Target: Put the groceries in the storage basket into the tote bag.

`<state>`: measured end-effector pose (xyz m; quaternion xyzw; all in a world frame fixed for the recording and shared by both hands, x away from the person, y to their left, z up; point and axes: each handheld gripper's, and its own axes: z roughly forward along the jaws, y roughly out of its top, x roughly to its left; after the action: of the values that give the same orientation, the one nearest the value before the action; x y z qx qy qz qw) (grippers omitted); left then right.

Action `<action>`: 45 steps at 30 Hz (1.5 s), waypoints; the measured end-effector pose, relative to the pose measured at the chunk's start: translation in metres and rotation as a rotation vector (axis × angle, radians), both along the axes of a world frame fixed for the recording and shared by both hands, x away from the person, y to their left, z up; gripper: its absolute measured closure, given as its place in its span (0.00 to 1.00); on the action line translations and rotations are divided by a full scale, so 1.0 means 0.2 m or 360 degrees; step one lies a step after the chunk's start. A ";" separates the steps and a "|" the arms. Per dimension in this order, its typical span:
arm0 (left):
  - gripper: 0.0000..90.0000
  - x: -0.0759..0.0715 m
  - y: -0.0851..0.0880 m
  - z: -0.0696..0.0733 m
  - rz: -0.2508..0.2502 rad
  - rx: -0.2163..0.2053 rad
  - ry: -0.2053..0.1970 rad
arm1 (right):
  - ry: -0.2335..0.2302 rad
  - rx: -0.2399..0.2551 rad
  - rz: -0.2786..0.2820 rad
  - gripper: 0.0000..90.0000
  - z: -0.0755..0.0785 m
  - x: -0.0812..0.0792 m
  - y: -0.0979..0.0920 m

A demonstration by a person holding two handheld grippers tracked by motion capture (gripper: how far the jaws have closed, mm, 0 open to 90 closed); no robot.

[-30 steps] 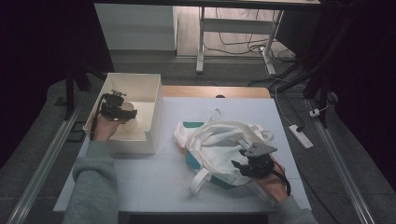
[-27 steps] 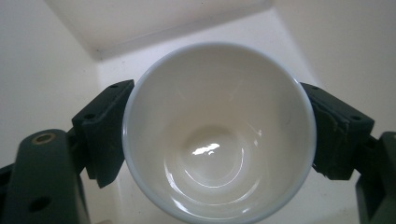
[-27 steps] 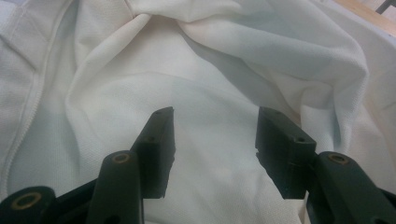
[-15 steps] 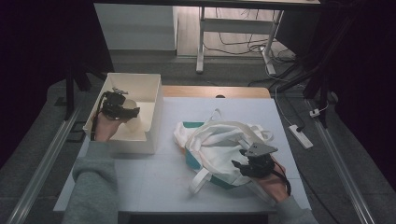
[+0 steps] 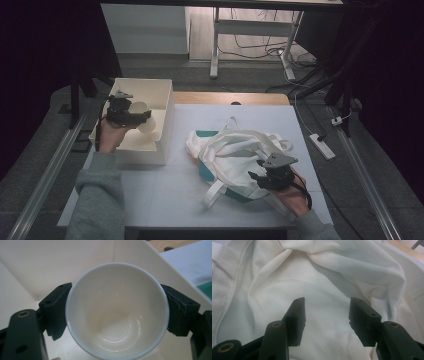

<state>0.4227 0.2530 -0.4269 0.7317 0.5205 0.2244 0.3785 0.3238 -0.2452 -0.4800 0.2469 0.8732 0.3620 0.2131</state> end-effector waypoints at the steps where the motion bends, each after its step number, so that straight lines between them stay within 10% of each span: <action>1: 0.21 -0.01 0.00 0.01 -0.0007 -0.0021 -0.0015 | 0.0000 0.0001 -0.0001 0.53 0.00 0.00 0.00; 19: 0.21 -0.14 -0.01 0.18 -0.0071 -0.0257 -0.0293 | -0.0001 -0.0002 0.0003 0.53 0.00 0.00 0.00; 45: 0.21 -0.26 -0.15 0.31 -0.0375 -0.0503 -0.0444 | -0.0006 0.0035 0.0038 0.52 0.01 -0.01 0.02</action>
<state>0.3705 0.2221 -0.3642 0.6811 0.4028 0.1934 0.5800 0.3215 -0.2420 -0.4782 0.2382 0.8717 0.3746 0.2077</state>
